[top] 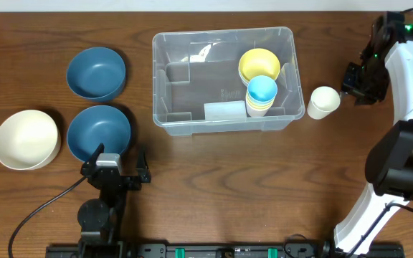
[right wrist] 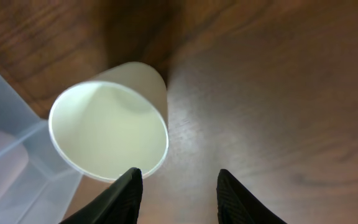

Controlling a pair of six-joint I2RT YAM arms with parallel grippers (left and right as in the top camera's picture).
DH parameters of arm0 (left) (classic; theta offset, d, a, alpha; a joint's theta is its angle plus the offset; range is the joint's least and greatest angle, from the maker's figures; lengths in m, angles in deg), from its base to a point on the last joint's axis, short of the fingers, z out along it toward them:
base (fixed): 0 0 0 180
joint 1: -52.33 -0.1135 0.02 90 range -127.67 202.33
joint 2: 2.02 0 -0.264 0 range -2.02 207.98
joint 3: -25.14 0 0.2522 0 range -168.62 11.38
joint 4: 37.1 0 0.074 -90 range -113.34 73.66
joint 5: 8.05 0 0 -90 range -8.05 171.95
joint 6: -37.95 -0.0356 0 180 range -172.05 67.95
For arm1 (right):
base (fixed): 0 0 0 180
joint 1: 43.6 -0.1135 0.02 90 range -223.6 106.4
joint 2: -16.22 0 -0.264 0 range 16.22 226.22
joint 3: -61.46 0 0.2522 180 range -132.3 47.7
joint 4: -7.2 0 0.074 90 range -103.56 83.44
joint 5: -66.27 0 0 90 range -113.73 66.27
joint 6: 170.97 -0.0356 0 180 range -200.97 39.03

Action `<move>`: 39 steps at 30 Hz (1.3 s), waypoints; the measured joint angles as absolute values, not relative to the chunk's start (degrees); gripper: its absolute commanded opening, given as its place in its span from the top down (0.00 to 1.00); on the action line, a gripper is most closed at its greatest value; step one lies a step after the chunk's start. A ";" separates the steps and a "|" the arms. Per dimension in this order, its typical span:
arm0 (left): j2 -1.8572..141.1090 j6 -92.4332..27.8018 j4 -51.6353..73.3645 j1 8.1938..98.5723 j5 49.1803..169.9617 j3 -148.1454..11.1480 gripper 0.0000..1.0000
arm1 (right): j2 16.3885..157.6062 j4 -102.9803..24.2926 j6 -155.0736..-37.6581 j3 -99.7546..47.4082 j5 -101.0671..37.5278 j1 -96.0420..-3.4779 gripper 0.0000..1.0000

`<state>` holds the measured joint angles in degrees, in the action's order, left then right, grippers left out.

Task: Pack container
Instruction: 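Grasp the cream cup with the right gripper and carry it over the container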

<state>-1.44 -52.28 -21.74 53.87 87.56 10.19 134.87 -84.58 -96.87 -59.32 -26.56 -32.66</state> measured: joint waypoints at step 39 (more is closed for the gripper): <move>-1.42 -52.28 -21.74 53.87 87.56 10.19 0.02 | 134.87 -103.50 -97.63 -89.31 -24.72 -36.13 0.99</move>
